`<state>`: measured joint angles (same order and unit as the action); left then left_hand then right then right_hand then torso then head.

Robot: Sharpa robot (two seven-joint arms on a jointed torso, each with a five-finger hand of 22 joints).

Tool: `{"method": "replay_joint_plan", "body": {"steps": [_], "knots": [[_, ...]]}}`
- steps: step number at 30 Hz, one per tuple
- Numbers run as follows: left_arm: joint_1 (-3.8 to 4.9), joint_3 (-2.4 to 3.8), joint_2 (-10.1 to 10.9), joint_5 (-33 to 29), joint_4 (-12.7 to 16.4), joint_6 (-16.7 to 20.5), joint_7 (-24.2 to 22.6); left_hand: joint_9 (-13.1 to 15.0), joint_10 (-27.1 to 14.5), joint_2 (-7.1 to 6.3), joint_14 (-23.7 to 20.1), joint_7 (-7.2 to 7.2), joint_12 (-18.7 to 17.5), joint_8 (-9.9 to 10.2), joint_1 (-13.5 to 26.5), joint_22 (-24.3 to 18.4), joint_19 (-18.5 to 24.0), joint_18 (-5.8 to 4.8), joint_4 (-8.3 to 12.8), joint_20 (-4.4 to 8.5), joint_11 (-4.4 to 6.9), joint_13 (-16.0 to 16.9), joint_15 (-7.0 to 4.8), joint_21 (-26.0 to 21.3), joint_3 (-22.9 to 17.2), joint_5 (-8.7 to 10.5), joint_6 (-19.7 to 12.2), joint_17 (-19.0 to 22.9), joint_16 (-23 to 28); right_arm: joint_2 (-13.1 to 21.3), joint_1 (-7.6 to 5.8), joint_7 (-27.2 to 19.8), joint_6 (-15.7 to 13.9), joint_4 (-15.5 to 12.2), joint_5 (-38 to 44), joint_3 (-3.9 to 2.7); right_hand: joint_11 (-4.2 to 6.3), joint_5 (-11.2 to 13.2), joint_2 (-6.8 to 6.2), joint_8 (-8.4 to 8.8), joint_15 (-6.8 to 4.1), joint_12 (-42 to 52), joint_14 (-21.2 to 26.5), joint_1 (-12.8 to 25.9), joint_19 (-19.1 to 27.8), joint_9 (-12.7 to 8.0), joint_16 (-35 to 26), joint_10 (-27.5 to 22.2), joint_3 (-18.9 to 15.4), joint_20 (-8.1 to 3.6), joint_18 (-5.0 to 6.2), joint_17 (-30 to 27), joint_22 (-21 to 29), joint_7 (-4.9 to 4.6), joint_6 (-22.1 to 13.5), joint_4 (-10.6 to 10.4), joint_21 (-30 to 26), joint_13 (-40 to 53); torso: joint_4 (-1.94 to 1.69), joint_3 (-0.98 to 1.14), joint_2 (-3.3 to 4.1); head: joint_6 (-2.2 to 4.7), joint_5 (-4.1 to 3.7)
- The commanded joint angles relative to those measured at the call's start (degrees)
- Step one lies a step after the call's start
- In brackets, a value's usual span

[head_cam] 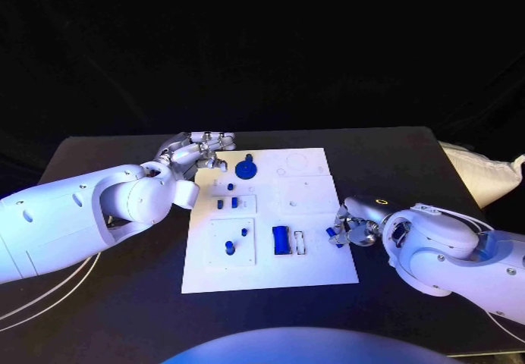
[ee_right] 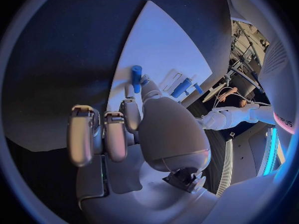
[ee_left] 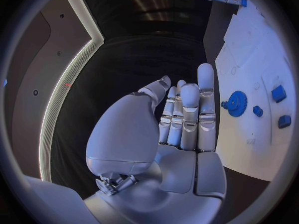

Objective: Assemble the parts on the task board

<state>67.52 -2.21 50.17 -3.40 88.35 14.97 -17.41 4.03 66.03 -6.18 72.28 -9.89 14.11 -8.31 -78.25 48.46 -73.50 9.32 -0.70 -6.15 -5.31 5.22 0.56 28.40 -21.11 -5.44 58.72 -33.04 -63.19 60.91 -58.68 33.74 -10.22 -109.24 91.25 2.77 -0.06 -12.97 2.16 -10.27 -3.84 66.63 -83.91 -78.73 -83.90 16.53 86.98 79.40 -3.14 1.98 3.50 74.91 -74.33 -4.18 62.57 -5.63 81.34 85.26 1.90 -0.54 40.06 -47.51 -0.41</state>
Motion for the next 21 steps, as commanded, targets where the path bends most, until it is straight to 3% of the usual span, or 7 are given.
{"method": "replay_joint_plan", "body": {"steps": [1,5,8,14,16,19,21], "knots": [[-0.02,0.04,0.0,0.2,0.1,-1.0,-0.6,-0.1,-0.4,0.5,-0.4,0.08,0.2,-0.2,0.1,-0.1,0.0,1.05,0.1,0.11,0.02,0.1,-0.11,-0.3,0.4,0.15,-0.5,0.1,0.0,-0.6,0.44,0.6,5.2,0.7,5.1,0.24,0.47,0.2,0.61,0.46,-0.52,-0.5,-5.0,-2.3,-0.4,-0.2,-0.1,-0.1,1.7,-0.3,-0.19,9.8,-0.2,-0.02,0.5,1.0,-0.1,-12.6,0.07,0.0,-0.06,0.11,-0.03],[-0.02,0.04,0.0,0.2,0.1,-1.0,-0.6,-0.1,-0.4,0.51,-0.4,0.08,0.2,-0.2,0.1,-0.1,0.0,1.05,0.1,0.11,0.02,0.1,-0.11,-0.3,0.4,0.15,-0.5,0.1,0.0,-1.4,0.64,0.6,6.7,1.3,8.3,0.25,0.4,0.0,0.23,0.8,-0.51,-1.0,-5.1,-4.5,-0.4,-0.2,0.1,-0.4,5.0,-0.39,-0.25,10.1,-0.5,-0.17,1.0,3.0,0.0,-12.9,0.04,0.03,-0.04,0.18,-0.06],[-0.02,0.04,-0.1,0.2,0.1,-1.0,-0.6,-0.1,-0.4,0.51,-0.4,0.08,0.2,-0.2,0.1,-0.1,0.0,1.05,0.1,0.11,0.02,0.1,-0.11,-0.3,0.4,0.15,-0.5,0.1,0.0,-2.0,0.79,0.7,8.0,1.7,10.2,0.25,0.32,-0.2,-0.89,1.21,-0.35,-1.4,-5.1,-4.2,-0.5,-0.3,0.2,-0.4,7.9,-0.21,-0.32,10.3,-0.7,-0.29,1.3,4.0,0.1,-13.0,-0.04,0.06,-0.07,0.22,-0.05],[-0.02,0.04,0.0,0.2,0.1,-1.0,-0.5,-0.1,-0.4,0.51,-0.4,0.08,0.2,-0.2,0.1,-0.1,0.0,1.05,0.1,0.11,0.03,0.1,-0.11,-0.3,0.4,0.15,-0.5,0.1,0.0,-2.5,0.98,0.8,9.8,2.1,11.8,0.28,0.31,-0.7,-2.34,1.77,-0.31,-1.9,-5.1,-1.9,-0.4,-0.4,0.2,-0.3,11.2,-0.1,-0.31,10.4,-0.7,-0.29,1.6,4.0,0.1,-13.2,0.0,-0.02,-0.01,0.27,-0.1],[-0.02,0.04,0.0,0.2,0.1,-1.0,-0.5,-0.1,-0.4,0.54,-0.4,0.09,0.2,-0.3,0.1,-0.1,0.0,1.05,0.2,0.11,0.04,0.1,-0.11,-0.4,0.4,0.14,-0.5,0.1,0.0,-2.6,1.01,0.8,9.0,2.1,11.7,0.29,0.37,-2.0,-2.81,1.94,-0.31,-1.9,-5.1,-0.9,-0.5,-0.3,0.2,-0.2,12.7,-0.13,-0.31,10.4,-0.8,-0.25,1.8,3.9,0.1,-13.2,0.05,0.02,-0.02,0.35,-0.12],[-0.02,0.04,0.0,0.2,0.1,-1.0,-0.5,-0.1,-0.4,0.54,-0.4,0.09,0.2,-0.3,0.1,-0.1,0.0,1.05,0.2,0.11,0.04,0.1,-0.11,-0.4,0.4,0.14,-0.5,0.1,0.0,-2.5,1.03,0.9,6.7,2.0,10.4,0.29,0.48,-5.9,-3.03,2.15,-0.36,-1.7,-5.1,1.2,-0.6,-0.3,0.2,0.2,15.0,-0.18,-0.34,10.4,-1.0,-0.13,1.8,3.0,0.2,-13.1,0.03,0.01,-0.03,0.35,-0.11],[-0.02,0.04,0.0,0.2,0.1,-1.0,-0.5,-0.1,-0.4,0.54,-0.4,0.09,0.2,-0.3,0.1,-0.1,0.0,1.05,0.2,0.11,0.04,0.1,-0.11,-0.4,0.4,0.14,-0.5,0.1,0.0,-2.4,1.04,1.1,3.2,1.7,7.1,0.29,0.52,-7.7,-2.59,2.33,-0.41,-1.5,-5.2,3.6,-0.8,-0.2,0.3,0.5,17.0,-0.23,-0.4,10.6,-1.3,-0.09,1.8,1.5,0.4,-12.9,0.0,0.02,-0.01,0.35,-0.1]]}}
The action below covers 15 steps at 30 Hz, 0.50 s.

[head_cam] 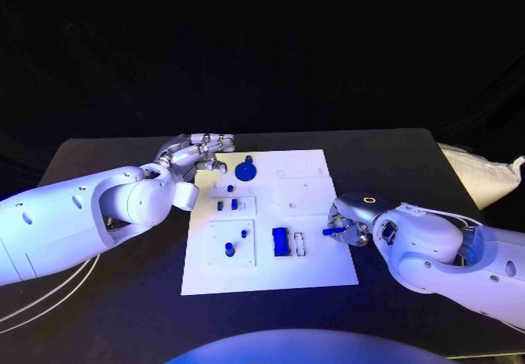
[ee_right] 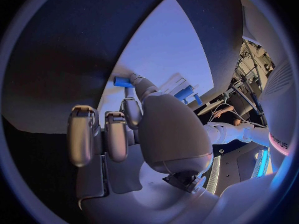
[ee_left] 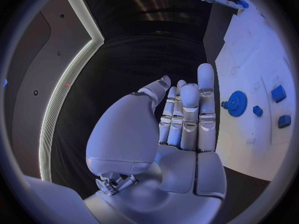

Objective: Assemble the parts on the task board

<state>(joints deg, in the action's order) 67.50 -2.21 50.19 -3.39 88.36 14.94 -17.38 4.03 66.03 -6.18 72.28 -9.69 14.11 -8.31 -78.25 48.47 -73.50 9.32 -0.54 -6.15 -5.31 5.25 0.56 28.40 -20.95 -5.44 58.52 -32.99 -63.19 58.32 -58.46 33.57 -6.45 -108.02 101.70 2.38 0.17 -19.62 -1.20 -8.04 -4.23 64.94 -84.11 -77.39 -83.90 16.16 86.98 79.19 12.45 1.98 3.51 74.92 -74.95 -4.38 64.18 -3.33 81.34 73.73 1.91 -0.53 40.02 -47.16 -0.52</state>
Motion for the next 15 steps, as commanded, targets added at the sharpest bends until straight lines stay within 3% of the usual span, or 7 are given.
{"method": "replay_joint_plan", "body": {"steps": [1,4,9,15], "knots": [[-0.01,0.04,0.0,0.2,0.1,-1.0,-0.5,-0.1,-0.4,0.54,-0.4,-0.11,0.2,-0.3,0.1,-0.1,0.0,1.05,0.0,0.11,0.04,0.1,-0.11,-0.4,0.2,0.14,-0.3,0.1,0.0,0.2,0.82,1.3,-1.4,0.3,-4.2,0.68,0.36,-1.1,0.73,0.12,-0.03,0.2,-5.0,2.6,-0.8,0.2,0.3,0.8,1.8,-0.24,-0.42,10.6,-0.7,0.1,0.2,-0.9,0.5,-1.4,-0.02,0.02,0.05,-0.01,0.03],[-0.01,0.04,0.0,0.2,0.1,-1.0,-0.5,-0.1,-0.4,0.55,-0.4,-0.11,0.2,-0.3,0.1,-0.1,0.0,1.05,0.0,0.11,0.04,0.1,-0.11,-0.4,0.2,0.14,-0.3,0.1,0.0,0.4,0.8,1.4,-5.7,-0.5,-8.5,0.65,0.33,-2.0,0.66,0.18,-0.11,0.4,-5.0,4.3,-0.9,0.4,0.4,1.1,4.2,-0.31,-0.44,10.8,-0.9,0.22,0.3,-1.7,0.6,-1.2,-0.04,0.03,0.02,-0.05,0.11],[-0.03,0.03,-0.1,0.2,0.1,-1.1,-0.5,0.0,-0.5,0.57,-0.4,-0.1,0.2,-0.3,0.0,-0.1,0.0,1.06,0.0,0.11,0.05,0.1,-0.12,-0.4,0.2,0.13,-0.4,0.1,0.0,0.8,0.51,1.3,-11.4,-2.2,-14.6,0.52,0.33,-2.2,-0.75,0.19,-0.15,0.7,-5.1,7.2,-1.0,0.7,0.6,1.4,6.8,-0.35,-0.5,11.1,-1.1,0.27,0.6,-2.6,0.7,-0.9,-0.09,-0.01,0.03,-0.02,0.14],[-0.05,0.03,-0.1,0.2,0.1,-1.1,-0.5,0.0,-0.5,0.57,-0.4,-0.1,0.2,-0.3,0.0,-0.1,0.0,1.06,0.0,0.11,0.05,0.1,-0.12,-0.4,0.2,0.13,-0.4,0.1,0.0,0.7,0.26,1.4,-13.2,-3.6,-20.2,0.44,0.37,-1.7,-2.11,0.21,-0.2,0.7,-5.1,9.2,-1.1,1.0,0.6,1.5,8.1,-0.4,-0.5,11.1,-1.2,0.33,0.8,-3.1,0.7,-0.8,-0.04,-0.01,0.07,-0.07,0.31]]}}
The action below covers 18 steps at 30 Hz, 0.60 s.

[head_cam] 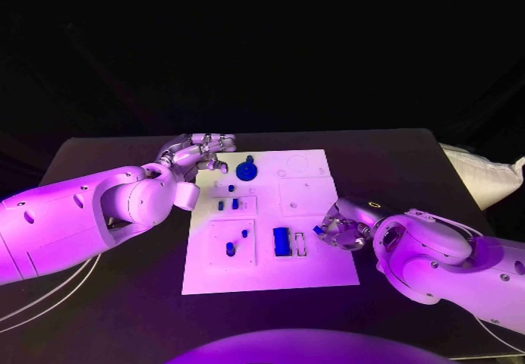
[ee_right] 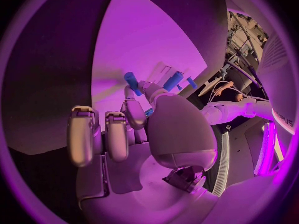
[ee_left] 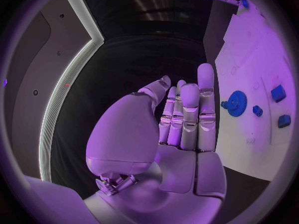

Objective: Assemble the parts on the task board

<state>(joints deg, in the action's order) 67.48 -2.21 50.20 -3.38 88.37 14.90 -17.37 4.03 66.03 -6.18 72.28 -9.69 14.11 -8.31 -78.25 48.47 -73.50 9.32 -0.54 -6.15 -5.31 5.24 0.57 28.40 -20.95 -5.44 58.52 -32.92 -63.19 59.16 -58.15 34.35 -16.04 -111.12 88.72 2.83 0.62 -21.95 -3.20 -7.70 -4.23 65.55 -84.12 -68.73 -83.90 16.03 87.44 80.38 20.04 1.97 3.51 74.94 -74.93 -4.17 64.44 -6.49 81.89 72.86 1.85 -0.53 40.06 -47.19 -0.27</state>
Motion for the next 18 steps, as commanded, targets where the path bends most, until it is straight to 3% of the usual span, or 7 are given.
{"method": "replay_joint_plan", "body": {"steps": [1,9,18], "knots": [[-0.02,0.03,-0.1,0.2,0.1,-1.1,-0.5,-0.1,-0.5,0.57,-0.4,-0.1,0.2,-0.3,0.0,-0.1,0.0,1.05,0.0,0.11,0.05,0.1,-0.12,-0.4,0.2,0.13,-0.4,0.0,0.0,-0.2,-0.07,0.6,-3.8,-0.6,-8.3,-0.01,-0.07,0.6,-0.1,-0.13,-0.2,0.1,-5.1,0.6,-1.1,1.1,0.2,0.3,0.5,-0.39,-0.5,11.1,-1.2,0.12,0.5,0.1,0.2,0.1,0.0,-0.02,0.05,-0.08,0.08],[-0.03,0.03,0.0,0.2,0.2,-1.1,-0.5,-0.1,-0.5,0.57,-0.4,-0.1,0.2,-0.3,0.0,-0.1,0.0,1.05,0.0,0.11,0.05,0.1,-0.12,-0.4,0.2,0.13,-0.4,0.0,0.0,-1.5,-0.12,0.7,-5.6,-0.7,-13.0,-0.03,-0.09,1.2,-0.86,-0.12,-0.21,0.1,-5.1,1.1,-1.0,1.2,0.1,0.3,0.8,-0.41,-0.48,11.0,-1.1,0.1,0.5,0.3,0.1,0.1,0.09,-0.01,0.02,-0.18,0.19],[-0.03,0.04,0.1,0.2,0.4,-1.2,-0.4,-0.1,-0.5,0.57,-0.4,-0.1,0.2,-0.3,0.0,-0.1,0.0,1.05,0.0,0.11,0.05,0.1,-0.12,-0.4,0.2,0.13,-0.4,0.0,0.0,-3.4,-0.01,0.9,-2.1,0.7,-14.4,-0.02,-0.11,0.9,-1.24,-0.25,-0.17,0.6,-5.0,3.5,-1.1,1.5,0.0,0.7,0.0,-0.39,-0.5,10.9,-1.2,0.12,0.9,-0.7,0.2,0.5,0.05,-0.02,0.04,-0.39,0.3]]}}
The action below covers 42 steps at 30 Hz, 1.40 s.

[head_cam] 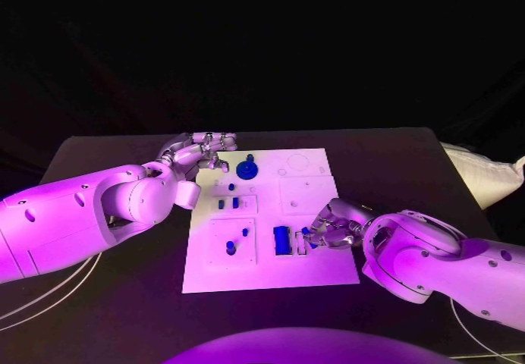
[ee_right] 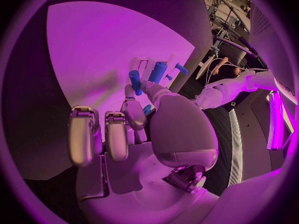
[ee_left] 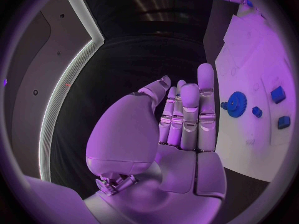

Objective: Assemble the parts on the task board

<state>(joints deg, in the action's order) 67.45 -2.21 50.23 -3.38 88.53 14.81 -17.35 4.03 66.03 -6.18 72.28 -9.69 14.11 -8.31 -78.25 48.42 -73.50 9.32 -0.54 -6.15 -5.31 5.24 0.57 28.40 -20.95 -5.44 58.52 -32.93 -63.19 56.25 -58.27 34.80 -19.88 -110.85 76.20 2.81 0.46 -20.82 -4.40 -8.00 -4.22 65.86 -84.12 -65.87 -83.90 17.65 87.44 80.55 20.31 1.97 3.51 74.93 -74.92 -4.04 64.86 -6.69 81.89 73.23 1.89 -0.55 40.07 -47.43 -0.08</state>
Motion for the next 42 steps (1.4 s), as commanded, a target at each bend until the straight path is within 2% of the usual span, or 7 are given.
{"method": "replay_joint_plan", "body": {"steps": [1,11,19,32,37,39,42], "knots": [[-0.01,0.04,0.0,0.2,0.2,-1.1,-0.4,0.0,-0.5,0.57,-0.4,-0.1,0.2,-0.3,0.0,0.0,0.0,1.06,0.0,0.11,0.05,0.1,-0.12,-0.4,0.2,0.13,-0.4,0.1,0.0,-0.7,0.15,0.5,1.9,0.6,-1.9,0.0,0.07,-0.5,-0.04,0.03,-0.19,0.4,-5.0,0.9,-1.1,0.0,0.0,0.6,-0.4,-0.4,-0.5,10.8,-1.2,0.02,0.6,-0.5,0.2,0.2,0.02,0.01,0.04,-0.18,0.18],[0.0,0.04,0.1,0.2,0.4,-1.2,-0.2,0.0,-0.5,0.57,-0.4,-0.1,0.2,-0.3,0.0,0.0,0.0,1.06,0.0,0.11,0.05,0.1,-0.12,-0.4,0.2,0.13,-0.4,0.1,0.0,-2.2,0.28,0.4,3.8,1.6,-0.1,0.02,0.53,-0.8,0.87,-0.76,-0.53,4.0,-5.0,3.3,-1.2,0.6,-0.2,2.3,-1.6,-0.63,-0.51,10.5,-1.4,0.64,2.1,-1.8,0.3,2.8,0.01,0.02,-0.01,-0.34,0.29],[0.0,0.04,0.1,0.2,0.4,-1.3,-0.2,-0.1,-0.5,0.58,-0.5,-0.1,0.3,-0.3,-0.1,-0.1,0.0,1.06,0.1,0.11,0.05,0.1,-0.13,-0.4,0.3,0.12,-0.4,0.2,0.1,-2.6,0.33,0.4,5.5,1.8,0.7,0.03,0.7,-0.6,1.03,-1.01,-0.67,4.7,-5.0,3.5,-1.2,0.8,-0.2,2.5,-1.8,-0.75,-0.52,10.5,-1.4,0.86,2.4,-1.8,0.3,3.3,0.07,0.06,-0.01,-0.42,0.48],[0.0,0.04,0.2,0.1,0.4,-1.3,0.0,-0.1,-0.5,0.58,-0.5,-0.1,0.3,-0.3,-0.1,-0.1,0.0,1.06,0.1,0.11,0.05,0.1,-0.13,-0.4,0.3,0.12,-0.4,0.2,0.1,-2.8,0.39,0.3,6.0,1.7,1.3,0.03,0.8,-0.6,1.03,-1.12,-0.75,5.0,-5.0,3.4,-1.2,0.9,-0.2,2.6,-1.8,-0.81,-0.52,10.5,-1.5,0.98,2.6,-1.6,0.3,3.5,0.04,0.04,0.0,-0.52,0.56],[0.0,0.04,0.2,0.1,0.4,-1.4,0.1,-0.1,-0.5,0.58,-0.5,-0.1,0.3,-0.3,-0.1,-0.1,0.0,1.06,0.1,0.11,0.05,0.1,-0.13,-0.4,0.3,0.12,-0.4,0.2,0.1,-2.5,0.43,-0.1,3.5,1.2,2.3,0.03,0.82,-0.1,0.65,-1.23,-0.81,4.9,-5.0,3.9,-1.2,1.0,-0.2,2.6,-2.3,-0.9,-0.52,10.5,-1.4,0.96,2.6,-1.8,0.3,3.5,0.05,0.08,0.0,-0.52,0.61],[0.0,0.04,0.2,0.1,0.4,-1.4,0.1,-0.1,-0.5,0.58,-0.5,-0.1,0.3,-0.3,-0.1,-0.1,0.0,1.06,0.1,0.11,0.05,0.1,-0.13,-0.4,0.3,0.12,-0.4,0.2,0.1,-2.1,0.44,-0.9,1.6,0.9,2.9,0.03,0.77,0.6,-0.06,-1.23,-0.79,4.6,-5.0,4.8,-1.2,1.1,-0.2,2.5,-3.1,-0.94,-0.52,10.5,-1.4,0.9,2.5,-2.2,0.2,3.5,0.05,0.08,-0.02,-0.51,0.61],[0.0,0.04,0.2,0.1,0.4,-1.4,0.1,-0.1,-0.5,0.58,-0.5,-0.1,0.3,-0.3,-0.1,-0.1,0.0,1.06,0.1,0.11,0.05,0.1,-0.13,-0.4,0.3,0.12,-0.4,0.2,0.1,-1.4,0.45,-2.9,-1.2,0.5,3.3,0.03,0.58,0.1,-1.28,-0.91,-0.68,3.6,-5.0,5.7,-1.1,1.0,-0.2,2.0,-4.8,-0.89,-0.5,10.6,-1.2,0.64,1.9,-2.5,0.1,2.9,0.09,0.05,-0.01,-0.49,0.67]]}}
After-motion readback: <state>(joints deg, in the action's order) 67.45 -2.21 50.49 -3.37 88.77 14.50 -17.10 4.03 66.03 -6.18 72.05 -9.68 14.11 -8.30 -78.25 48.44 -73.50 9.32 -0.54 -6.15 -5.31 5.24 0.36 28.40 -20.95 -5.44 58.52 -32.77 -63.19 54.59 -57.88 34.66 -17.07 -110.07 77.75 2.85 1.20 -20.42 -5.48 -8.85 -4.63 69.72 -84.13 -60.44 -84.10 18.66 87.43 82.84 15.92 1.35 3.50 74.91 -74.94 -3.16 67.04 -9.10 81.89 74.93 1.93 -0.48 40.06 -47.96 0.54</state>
